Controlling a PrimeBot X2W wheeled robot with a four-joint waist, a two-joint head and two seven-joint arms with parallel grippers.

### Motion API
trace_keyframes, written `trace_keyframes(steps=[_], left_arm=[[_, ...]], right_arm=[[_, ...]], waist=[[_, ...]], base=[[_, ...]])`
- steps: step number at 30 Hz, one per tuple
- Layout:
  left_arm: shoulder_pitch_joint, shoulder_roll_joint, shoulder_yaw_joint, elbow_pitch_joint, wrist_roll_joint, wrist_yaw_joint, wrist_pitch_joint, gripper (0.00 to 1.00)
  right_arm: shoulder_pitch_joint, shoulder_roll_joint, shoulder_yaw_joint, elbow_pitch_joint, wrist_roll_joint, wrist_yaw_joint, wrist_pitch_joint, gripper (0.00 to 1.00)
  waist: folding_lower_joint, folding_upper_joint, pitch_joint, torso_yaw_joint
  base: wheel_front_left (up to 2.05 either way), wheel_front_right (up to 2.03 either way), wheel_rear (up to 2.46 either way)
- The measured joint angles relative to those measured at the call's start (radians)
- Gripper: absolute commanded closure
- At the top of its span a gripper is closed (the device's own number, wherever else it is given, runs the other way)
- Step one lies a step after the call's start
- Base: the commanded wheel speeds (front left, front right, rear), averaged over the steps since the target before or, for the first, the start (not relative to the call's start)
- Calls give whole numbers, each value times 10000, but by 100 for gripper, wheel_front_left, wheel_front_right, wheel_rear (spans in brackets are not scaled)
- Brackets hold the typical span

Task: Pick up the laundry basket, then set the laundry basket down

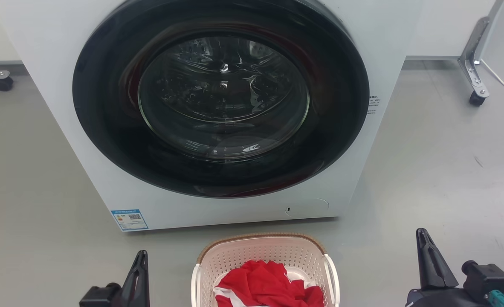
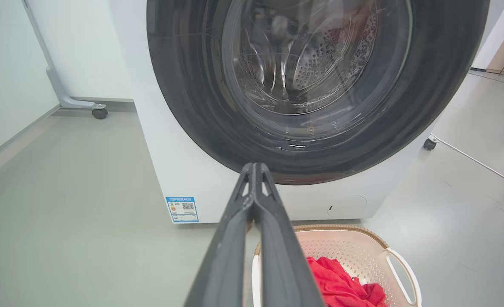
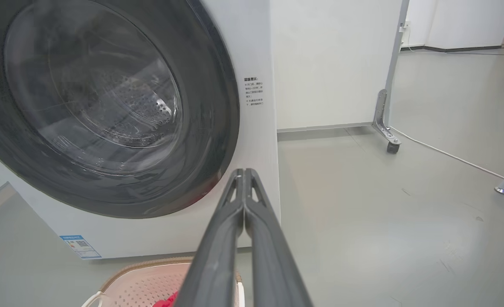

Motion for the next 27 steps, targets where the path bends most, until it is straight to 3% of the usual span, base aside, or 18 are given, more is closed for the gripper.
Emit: trace_keyframes(steps=[27], left_arm=[[-355, -104, 759, 558, -3701, -606, 677, 100]], right_arm=[[-151, 449, -1035, 395, 3333, 598, 999, 100]], waist=[[0, 0, -53, -7]], base=[[0, 0, 0]])
